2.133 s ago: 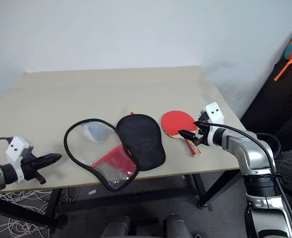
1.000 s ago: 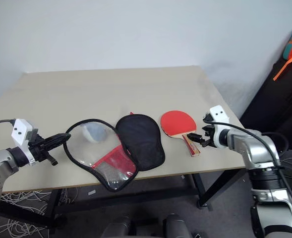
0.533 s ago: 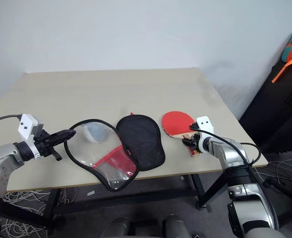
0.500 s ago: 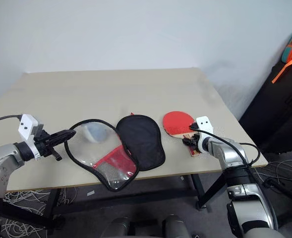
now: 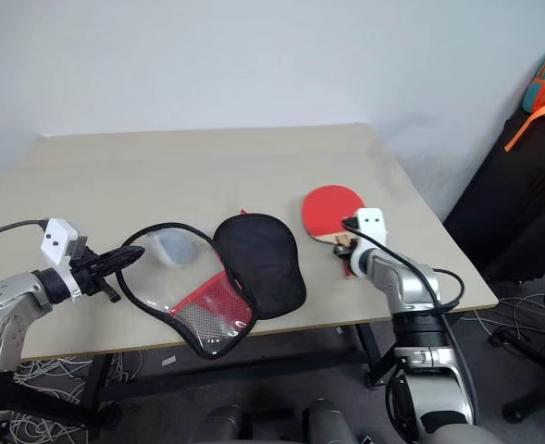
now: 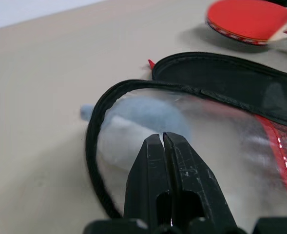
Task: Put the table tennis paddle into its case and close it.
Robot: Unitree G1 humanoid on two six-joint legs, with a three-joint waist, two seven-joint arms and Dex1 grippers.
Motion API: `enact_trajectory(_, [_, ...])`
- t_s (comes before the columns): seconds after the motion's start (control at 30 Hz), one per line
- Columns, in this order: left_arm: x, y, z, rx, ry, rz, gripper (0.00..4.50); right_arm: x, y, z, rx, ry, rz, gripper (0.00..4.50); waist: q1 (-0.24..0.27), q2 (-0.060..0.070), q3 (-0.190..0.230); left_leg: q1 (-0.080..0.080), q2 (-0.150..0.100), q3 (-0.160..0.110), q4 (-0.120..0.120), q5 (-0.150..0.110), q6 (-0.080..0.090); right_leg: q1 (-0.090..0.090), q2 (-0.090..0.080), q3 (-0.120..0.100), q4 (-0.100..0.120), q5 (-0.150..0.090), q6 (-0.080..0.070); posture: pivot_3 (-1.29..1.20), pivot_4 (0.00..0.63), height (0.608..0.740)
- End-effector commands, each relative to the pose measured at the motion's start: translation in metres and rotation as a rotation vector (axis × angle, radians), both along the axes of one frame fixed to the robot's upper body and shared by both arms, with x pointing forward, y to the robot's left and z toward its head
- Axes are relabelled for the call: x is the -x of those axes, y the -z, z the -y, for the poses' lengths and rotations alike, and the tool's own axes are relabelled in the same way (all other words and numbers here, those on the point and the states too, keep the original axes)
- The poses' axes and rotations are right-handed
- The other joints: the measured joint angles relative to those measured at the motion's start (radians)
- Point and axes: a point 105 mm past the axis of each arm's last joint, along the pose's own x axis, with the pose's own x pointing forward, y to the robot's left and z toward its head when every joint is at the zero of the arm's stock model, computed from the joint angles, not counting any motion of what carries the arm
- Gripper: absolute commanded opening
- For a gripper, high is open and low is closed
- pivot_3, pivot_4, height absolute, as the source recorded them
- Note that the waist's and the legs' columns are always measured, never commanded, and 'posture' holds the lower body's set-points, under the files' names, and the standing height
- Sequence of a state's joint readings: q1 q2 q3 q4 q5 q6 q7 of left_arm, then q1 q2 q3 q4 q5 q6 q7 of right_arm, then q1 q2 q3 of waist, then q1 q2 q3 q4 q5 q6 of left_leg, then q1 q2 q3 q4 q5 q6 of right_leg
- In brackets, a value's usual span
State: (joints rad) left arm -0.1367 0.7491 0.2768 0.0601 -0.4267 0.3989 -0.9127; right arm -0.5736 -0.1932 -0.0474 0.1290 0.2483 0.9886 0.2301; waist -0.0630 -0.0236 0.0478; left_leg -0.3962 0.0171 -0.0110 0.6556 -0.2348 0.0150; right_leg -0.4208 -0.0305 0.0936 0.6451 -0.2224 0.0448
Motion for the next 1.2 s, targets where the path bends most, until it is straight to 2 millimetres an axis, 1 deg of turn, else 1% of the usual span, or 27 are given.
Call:
enact_trajectory(0.03, [-0.006, -0.011, 0.002, -0.011, 0.008, 0.050, 0.00, 0.001, -0.042, -0.040, -0.031, -0.086, 0.103, 1.50, -0.008, 0.000, 0.000, 0.000, 0.000, 0.000, 0.000, 0.000, 0.000, 0.000, 0.000, 0.000, 0.000, 0.000, 0.000, 0.00, 0.000, 0.739])
enact_trajectory(0.13, [-0.006, -0.009, 0.003, -0.010, 0.010, 0.049, 0.00, 0.005, -0.044, -0.051, -0.041, -0.097, 0.089, 1.50, -0.010, 0.000, 0.000, 0.000, 0.000, 0.000, 0.001, 0.000, 0.000, 0.000, 0.000, 0.000, 0.000, 0.000, 0.000, 0.00, 0.000, 0.739])
enact_trajectory(0.2, [-0.006, -0.006, 0.005, -0.010, 0.014, 0.042, 0.00, 0.010, -0.038, -0.066, -0.043, -0.121, 0.053, 1.50, -0.009, 0.000, 0.000, 0.000, -0.001, 0.000, 0.002, 0.000, 0.000, 0.001, -0.002, 0.000, -0.001, 0.000, 0.000, 0.00, 0.000, 0.739])
enact_trajectory(0.27, [-0.006, -0.004, 0.006, -0.013, 0.019, 0.037, 0.00, 0.014, -0.031, -0.077, -0.029, -0.139, 0.020, 1.50, -0.010, 0.000, 0.000, 0.000, -0.001, 0.000, 0.002, 0.000, 0.000, 0.002, -0.002, -0.001, -0.001, 0.000, 0.000, 0.00, 0.000, 0.739])
enact_trajectory(0.4, [-0.007, -0.004, 0.006, -0.010, 0.020, 0.035, 0.00, 0.021, -0.022, -0.089, -0.039, -0.142, -0.053, 1.50, -0.011, 0.000, 0.000, 0.000, -0.001, 0.000, 0.001, 0.000, 0.000, 0.000, -0.002, -0.001, -0.001, 0.000, 0.000, 0.00, 0.000, 0.739])
enact_trajectory(0.5, [-0.005, -0.002, 0.005, -0.016, 0.025, 0.026, 0.00, 0.027, -0.022, -0.103, -0.056, -0.175, -0.076, 1.50, -0.011, 0.000, 0.000, -0.001, 0.000, 0.000, 0.000, 0.000, 0.000, 0.000, -0.002, -0.001, -0.001, 0.000, 0.000, 0.00, 0.000, 0.739])
enact_trajectory(0.6, [-0.004, -0.002, 0.004, -0.018, 0.025, 0.023, 0.00, 0.031, -0.021, -0.112, -0.059, -0.189, -0.092, 1.50, -0.011, 0.000, 0.000, -0.001, 0.000, 0.000, 0.000, 0.000, 0.000, 0.000, -0.002, -0.001, -0.001, 0.000, 0.000, 0.00, 0.000, 0.739])
enact_trajectory(0.8, [0.000, -0.002, 0.001, -0.024, 0.027, 0.014, 0.00, 0.039, -0.014, -0.121, -0.049, -0.206, -0.136, 1.50, -0.012, 0.000, 0.000, -0.001, 0.000, 0.000, 0.000, 0.000, 0.000, 0.000, -0.002, -0.001, -0.001, 0.000, 0.000, 0.00, 0.000, 0.739])
enact_trajectory(1.07, [0.001, 0.000, 0.002, -0.023, 0.028, 0.009, 0.00, 0.042, -0.003, -0.112, -0.018, -0.187, -0.182, 1.50, -0.011, 0.000, 0.000, -0.001, 0.000, 0.000, 0.000, 0.000, 0.000, 0.000, -0.002, -0.001, -0.001, 0.000, 0.000, 0.00, 0.000, 0.739])
enact_trajectory(1.2, [0.000, 0.000, 0.002, -0.022, 0.032, 0.007, 0.00, 0.044, -0.004, -0.112, -0.017, -0.190, -0.192, 1.50, -0.011, 0.000, 0.000, -0.001, 0.000, 0.000, 0.000, 0.000, 0.000, 0.000, -0.002, -0.001, -0.001, 0.000, 0.000, 0.00, 0.000, 0.739])
